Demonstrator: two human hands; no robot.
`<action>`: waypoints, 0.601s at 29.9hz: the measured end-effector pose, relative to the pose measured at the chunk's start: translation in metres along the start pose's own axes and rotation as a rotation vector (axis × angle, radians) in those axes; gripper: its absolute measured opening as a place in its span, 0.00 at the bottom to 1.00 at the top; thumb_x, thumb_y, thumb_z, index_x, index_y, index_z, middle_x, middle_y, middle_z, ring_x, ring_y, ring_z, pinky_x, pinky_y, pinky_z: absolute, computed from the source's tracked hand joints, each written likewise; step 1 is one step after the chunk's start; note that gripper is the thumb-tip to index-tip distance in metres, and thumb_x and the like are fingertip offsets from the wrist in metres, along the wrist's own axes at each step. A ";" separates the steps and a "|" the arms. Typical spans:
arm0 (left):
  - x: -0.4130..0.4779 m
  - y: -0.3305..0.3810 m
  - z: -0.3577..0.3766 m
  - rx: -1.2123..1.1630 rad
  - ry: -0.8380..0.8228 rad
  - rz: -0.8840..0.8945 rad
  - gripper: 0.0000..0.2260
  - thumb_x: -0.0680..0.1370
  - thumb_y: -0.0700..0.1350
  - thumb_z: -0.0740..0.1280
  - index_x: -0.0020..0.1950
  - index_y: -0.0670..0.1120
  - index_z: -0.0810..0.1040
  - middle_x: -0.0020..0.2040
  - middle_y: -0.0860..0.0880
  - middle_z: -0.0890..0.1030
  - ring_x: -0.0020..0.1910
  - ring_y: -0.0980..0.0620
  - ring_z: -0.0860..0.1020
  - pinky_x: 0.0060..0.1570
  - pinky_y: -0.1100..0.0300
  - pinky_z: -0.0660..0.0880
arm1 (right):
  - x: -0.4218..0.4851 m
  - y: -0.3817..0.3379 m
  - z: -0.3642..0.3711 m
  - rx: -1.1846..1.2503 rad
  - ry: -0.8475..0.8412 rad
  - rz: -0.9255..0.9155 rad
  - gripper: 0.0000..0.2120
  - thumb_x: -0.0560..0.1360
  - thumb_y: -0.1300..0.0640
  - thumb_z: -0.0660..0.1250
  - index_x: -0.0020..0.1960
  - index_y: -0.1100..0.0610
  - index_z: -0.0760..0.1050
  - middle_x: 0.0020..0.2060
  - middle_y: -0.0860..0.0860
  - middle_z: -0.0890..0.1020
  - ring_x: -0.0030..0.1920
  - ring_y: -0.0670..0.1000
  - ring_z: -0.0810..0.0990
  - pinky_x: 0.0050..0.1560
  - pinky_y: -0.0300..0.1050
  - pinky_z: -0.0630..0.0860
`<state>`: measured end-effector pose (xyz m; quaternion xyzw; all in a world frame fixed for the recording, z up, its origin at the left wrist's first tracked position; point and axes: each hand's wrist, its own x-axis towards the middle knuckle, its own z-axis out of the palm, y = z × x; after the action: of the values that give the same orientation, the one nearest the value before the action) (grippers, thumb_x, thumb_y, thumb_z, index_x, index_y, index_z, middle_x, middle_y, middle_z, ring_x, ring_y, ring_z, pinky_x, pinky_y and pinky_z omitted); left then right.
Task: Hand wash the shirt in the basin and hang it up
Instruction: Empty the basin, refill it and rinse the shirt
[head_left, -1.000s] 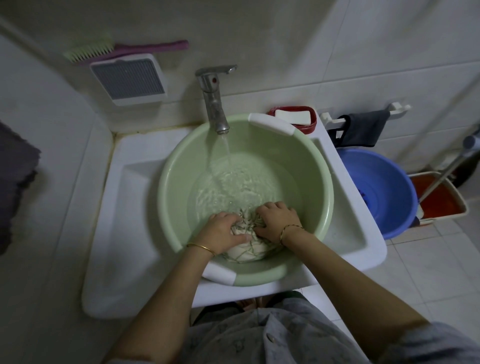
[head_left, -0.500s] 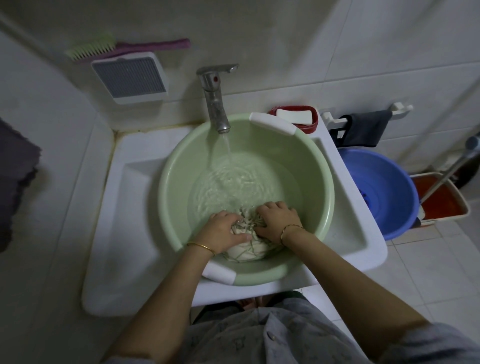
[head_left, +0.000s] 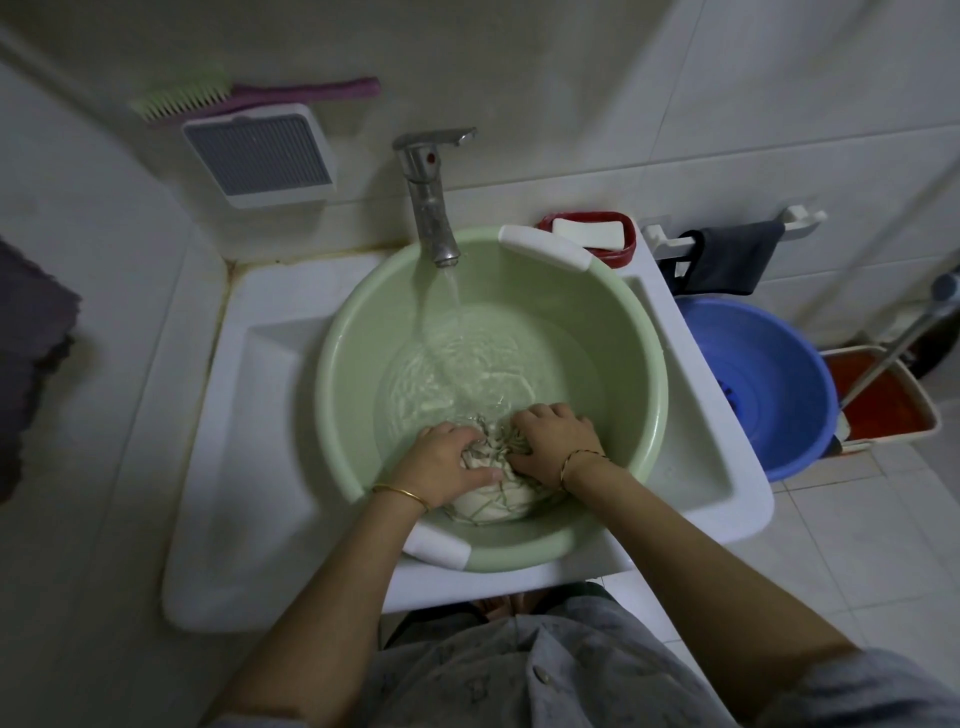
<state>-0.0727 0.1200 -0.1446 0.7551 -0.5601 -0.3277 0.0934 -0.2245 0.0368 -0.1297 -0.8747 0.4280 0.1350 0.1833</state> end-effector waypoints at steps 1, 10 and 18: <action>0.000 0.000 0.000 -0.002 0.000 0.001 0.27 0.70 0.56 0.72 0.66 0.48 0.74 0.62 0.44 0.74 0.63 0.45 0.70 0.63 0.61 0.63 | 0.000 0.000 0.000 -0.002 -0.001 0.000 0.24 0.75 0.44 0.62 0.68 0.52 0.67 0.66 0.52 0.70 0.67 0.56 0.65 0.62 0.52 0.65; 0.001 0.001 -0.001 0.003 -0.003 0.007 0.27 0.70 0.57 0.73 0.65 0.47 0.75 0.61 0.44 0.75 0.62 0.45 0.71 0.62 0.62 0.63 | 0.000 0.000 0.000 0.003 0.001 0.004 0.24 0.75 0.44 0.62 0.67 0.52 0.67 0.66 0.52 0.70 0.67 0.57 0.65 0.61 0.52 0.65; 0.000 0.001 -0.001 -0.002 0.007 0.011 0.27 0.70 0.56 0.73 0.65 0.47 0.75 0.61 0.44 0.75 0.62 0.45 0.71 0.63 0.62 0.64 | 0.000 0.000 0.000 0.008 0.006 0.006 0.24 0.75 0.44 0.62 0.67 0.52 0.67 0.66 0.52 0.70 0.67 0.56 0.65 0.62 0.53 0.65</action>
<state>-0.0729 0.1196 -0.1439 0.7530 -0.5636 -0.3251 0.0980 -0.2248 0.0371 -0.1294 -0.8730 0.4317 0.1314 0.1853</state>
